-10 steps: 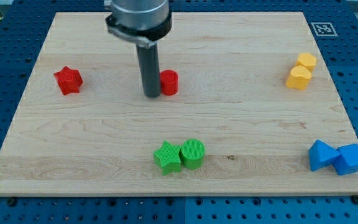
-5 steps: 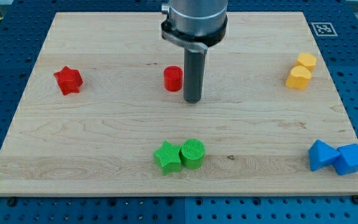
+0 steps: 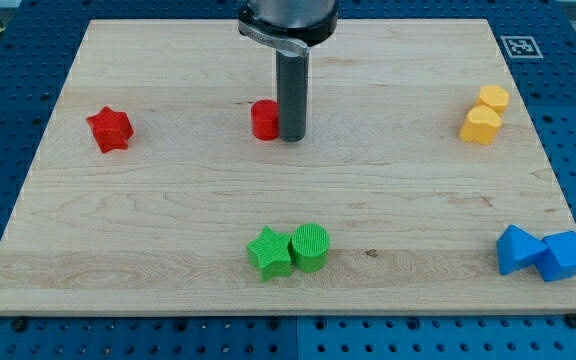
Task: Slide the red circle to the top right of the red star
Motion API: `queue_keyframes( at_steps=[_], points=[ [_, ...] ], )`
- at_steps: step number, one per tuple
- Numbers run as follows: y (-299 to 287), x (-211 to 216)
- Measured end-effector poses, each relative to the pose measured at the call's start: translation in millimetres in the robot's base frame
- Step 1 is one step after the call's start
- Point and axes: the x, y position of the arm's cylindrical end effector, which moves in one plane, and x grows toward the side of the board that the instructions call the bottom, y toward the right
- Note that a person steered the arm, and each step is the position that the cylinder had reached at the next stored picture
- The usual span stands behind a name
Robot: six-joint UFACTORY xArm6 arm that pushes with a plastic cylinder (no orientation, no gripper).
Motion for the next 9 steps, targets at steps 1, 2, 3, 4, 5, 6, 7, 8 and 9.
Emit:
queue_keyframes(
  at_steps=[1,2,3,4,5,6,7,8,9],
  points=[
    [-15.7,-17.5],
    [-51.5,-40.3],
    [-57.6,-39.7],
    [-54.0,-38.9],
    [-54.0,-38.9],
    [-78.1,-42.7],
    [-117.9,-45.9],
    [-120.2,-44.8],
    [-91.9,-49.5]
  ],
)
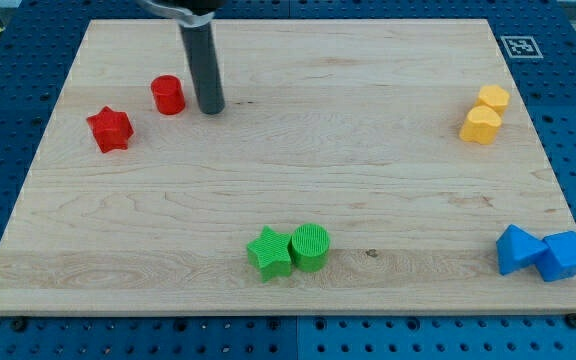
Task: Slide the red circle to the top right of the red star
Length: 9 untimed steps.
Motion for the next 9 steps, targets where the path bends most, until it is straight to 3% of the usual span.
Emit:
queue_keyframes(
  at_steps=[2,5,6,9],
  points=[
    [-2.8,-21.2],
    [-65.6,-3.4],
    [-63.1,-31.5],
    [-113.9,-27.2]
  ],
)
